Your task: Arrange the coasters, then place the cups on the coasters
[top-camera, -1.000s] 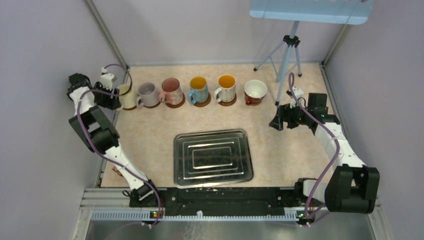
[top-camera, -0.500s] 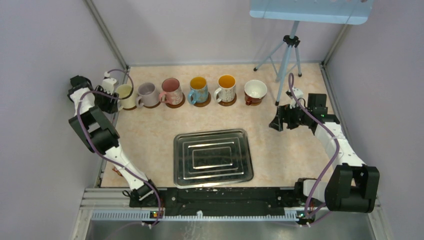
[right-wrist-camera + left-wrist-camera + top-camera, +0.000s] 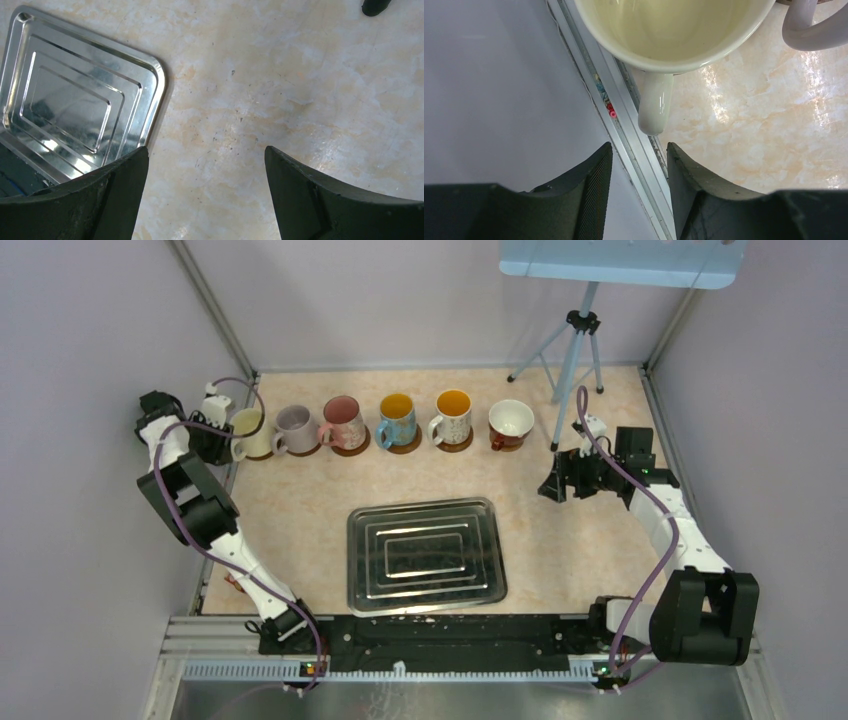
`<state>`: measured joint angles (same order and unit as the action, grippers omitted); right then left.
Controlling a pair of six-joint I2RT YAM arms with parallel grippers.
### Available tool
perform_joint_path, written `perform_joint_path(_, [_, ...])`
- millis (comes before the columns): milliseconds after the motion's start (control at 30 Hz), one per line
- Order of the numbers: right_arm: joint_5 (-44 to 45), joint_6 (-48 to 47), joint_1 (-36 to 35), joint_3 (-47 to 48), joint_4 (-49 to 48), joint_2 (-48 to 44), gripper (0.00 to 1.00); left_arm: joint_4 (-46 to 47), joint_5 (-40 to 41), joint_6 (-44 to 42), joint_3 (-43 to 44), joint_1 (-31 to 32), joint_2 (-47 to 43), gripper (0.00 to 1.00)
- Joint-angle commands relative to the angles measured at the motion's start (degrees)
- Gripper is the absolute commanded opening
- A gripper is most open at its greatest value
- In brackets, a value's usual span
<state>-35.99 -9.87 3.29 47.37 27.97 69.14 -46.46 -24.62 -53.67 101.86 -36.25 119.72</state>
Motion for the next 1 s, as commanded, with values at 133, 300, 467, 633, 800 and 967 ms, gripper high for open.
perform_joint_path(133, [-0.17, -0.35, 0.49, 2.25, -0.86, 0.03, 0.85, 3.95, 0.17, 2.24, 1.25, -1.89, -0.28, 0.47])
perform_joint_path(300, [-0.01, -0.58, 0.49, 2.21, -0.66, -0.34, 0.85, 2.66, -0.53, 1.17, 1.18, -1.83, -0.99, 0.52])
perform_joint_path(467, [-0.17, -0.55, 0.49, 2.1, -0.83, -0.19, 0.85, -0.15, -2.72, -1.06, 1.14, -1.81, -1.75, 0.61])
perform_joint_path(633, [-0.31, -0.33, 0.49, 2.35, -0.79, 0.06, 0.85, 0.9, -2.63, 0.03, 1.31, -0.92, -1.05, 0.62])
perform_joint_path(800, [0.08, -0.49, 0.49, 2.55, -0.55, 0.02, 0.85, 2.97, -1.38, 2.37, 2.65, -0.75, 0.81, 0.58])
perform_joint_path(967, [0.22, -0.5, 0.49, 2.48, -0.59, 0.02, 0.85, 4.43, -1.22, 3.72, 3.59, -0.66, 1.67, 0.5])
